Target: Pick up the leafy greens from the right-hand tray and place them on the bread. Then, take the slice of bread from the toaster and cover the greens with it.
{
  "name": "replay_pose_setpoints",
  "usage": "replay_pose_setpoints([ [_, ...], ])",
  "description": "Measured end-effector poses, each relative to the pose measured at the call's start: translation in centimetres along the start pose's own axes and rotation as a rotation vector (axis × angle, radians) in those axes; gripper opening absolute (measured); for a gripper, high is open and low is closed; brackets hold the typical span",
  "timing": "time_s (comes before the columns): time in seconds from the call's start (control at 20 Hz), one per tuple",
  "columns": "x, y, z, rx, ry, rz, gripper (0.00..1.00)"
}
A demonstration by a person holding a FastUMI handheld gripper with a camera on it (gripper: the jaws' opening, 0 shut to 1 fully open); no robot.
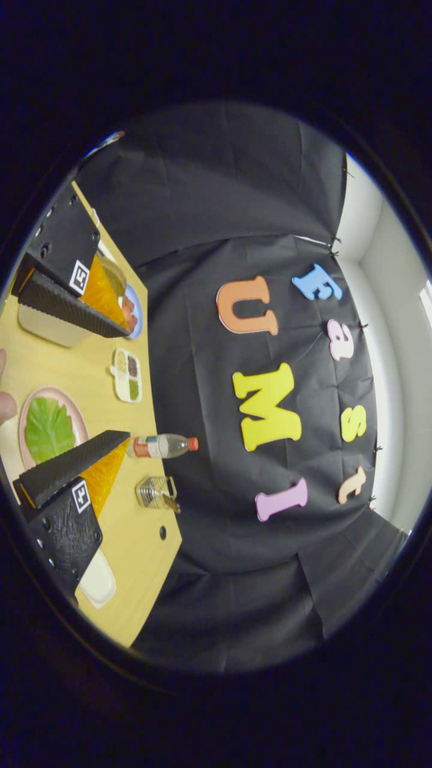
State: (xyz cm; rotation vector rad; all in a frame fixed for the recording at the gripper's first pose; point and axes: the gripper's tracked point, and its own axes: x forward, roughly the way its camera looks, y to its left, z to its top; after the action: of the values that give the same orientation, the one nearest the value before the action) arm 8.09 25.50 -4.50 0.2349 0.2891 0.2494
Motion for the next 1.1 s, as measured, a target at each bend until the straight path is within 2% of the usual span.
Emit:
replay_pose_setpoints([
  [0.3,2.9,7.8,-3.5,-0.022,0.063,0.024,0.96],
  [0.5,4.2,9.5,-4.7,-0.079,0.073,-0.005,0.96],
  [0.85,6.9,11.0,-7.5,-0.097,0.15,-0.023,0.95],
  [1.1,7.5,10.6,-7.9,-0.042,0.191,-0.049,0.39],
])
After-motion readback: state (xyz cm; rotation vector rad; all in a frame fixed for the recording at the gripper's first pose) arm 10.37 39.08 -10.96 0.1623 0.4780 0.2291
